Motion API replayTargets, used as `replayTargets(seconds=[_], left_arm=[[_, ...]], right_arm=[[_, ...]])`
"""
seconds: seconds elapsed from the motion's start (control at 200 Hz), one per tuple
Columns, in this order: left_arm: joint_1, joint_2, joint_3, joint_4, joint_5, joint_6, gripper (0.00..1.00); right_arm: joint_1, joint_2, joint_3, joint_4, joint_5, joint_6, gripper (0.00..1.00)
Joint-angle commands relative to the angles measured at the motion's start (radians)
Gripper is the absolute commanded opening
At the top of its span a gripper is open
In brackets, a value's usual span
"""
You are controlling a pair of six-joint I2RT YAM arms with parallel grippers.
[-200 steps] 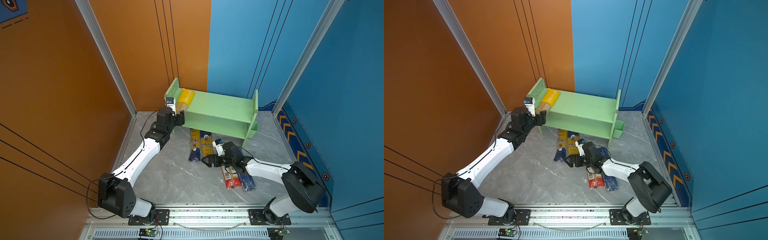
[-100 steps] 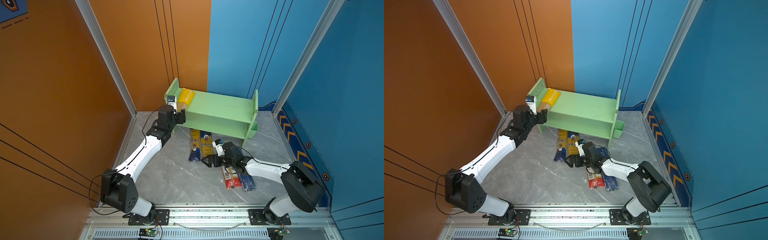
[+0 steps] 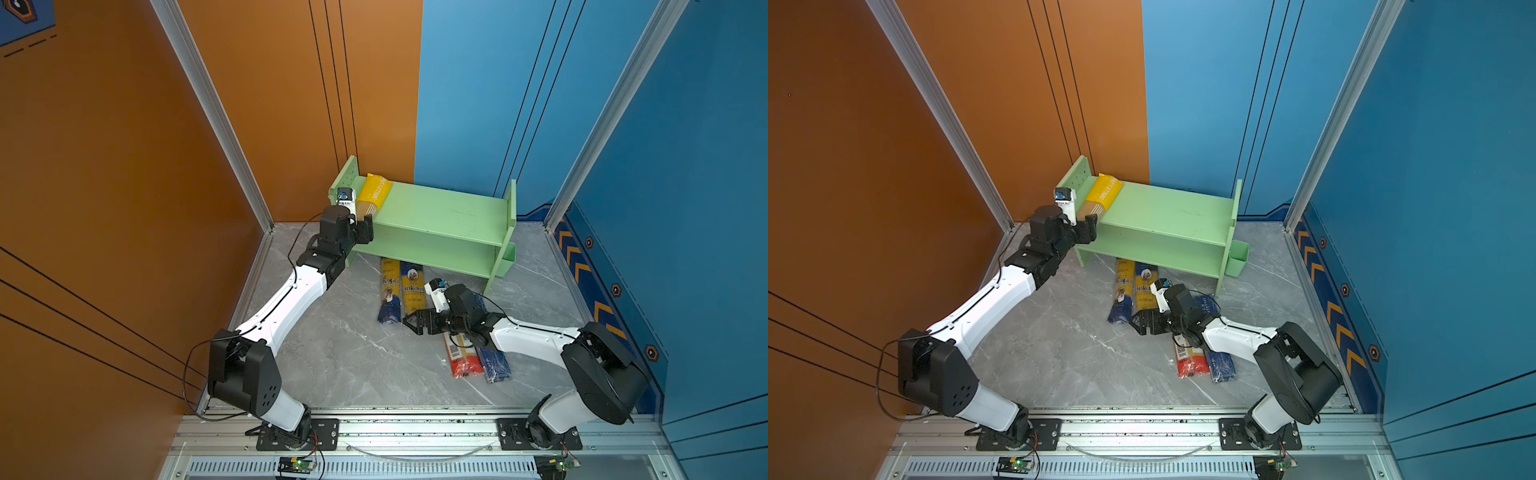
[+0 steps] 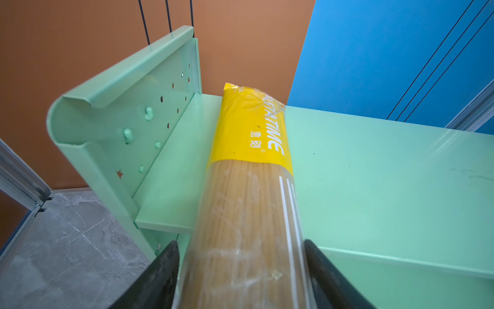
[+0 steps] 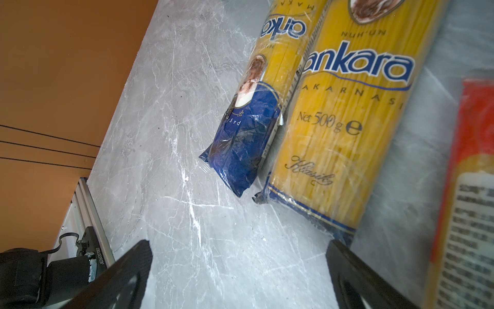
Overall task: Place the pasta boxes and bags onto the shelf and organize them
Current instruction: 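Release the yellow bag and draw the left gripper back from the shelf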
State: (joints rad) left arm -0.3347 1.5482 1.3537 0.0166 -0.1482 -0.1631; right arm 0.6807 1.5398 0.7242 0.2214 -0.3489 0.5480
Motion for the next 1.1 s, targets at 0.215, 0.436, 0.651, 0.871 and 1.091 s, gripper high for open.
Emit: replayTargets(seconds=[0.215, 0.436, 0.651, 0.871, 1.091], left_arm=[[-0.023, 0.014, 0.045, 0.049, -0.005, 0.018, 0.74], [-0.024, -0.003, 0.032, 0.049, -0.013, 0.025, 0.77], [-0.026, -0.018, 0.022, 0.044, -0.019, 0.032, 0.78], [-0.026, -0.034, 0.006, 0.04, -0.023, 0.036, 0.79], [-0.025, -0.06, -0.013, 0.033, -0.049, 0.051, 0.8]], right_arm=[[-0.008, 0.017, -0.009, 0.021, -0.028, -0.003, 1.0], [-0.008, 0.022, -0.009, 0.029, -0.035, 0.0, 1.0], [-0.007, 0.021, -0.01, 0.03, -0.038, 0.001, 1.0], [-0.007, 0.022, -0.011, 0.033, -0.039, 0.002, 1.0], [-0.007, 0.022, -0.009, 0.036, -0.042, 0.004, 1.0]])
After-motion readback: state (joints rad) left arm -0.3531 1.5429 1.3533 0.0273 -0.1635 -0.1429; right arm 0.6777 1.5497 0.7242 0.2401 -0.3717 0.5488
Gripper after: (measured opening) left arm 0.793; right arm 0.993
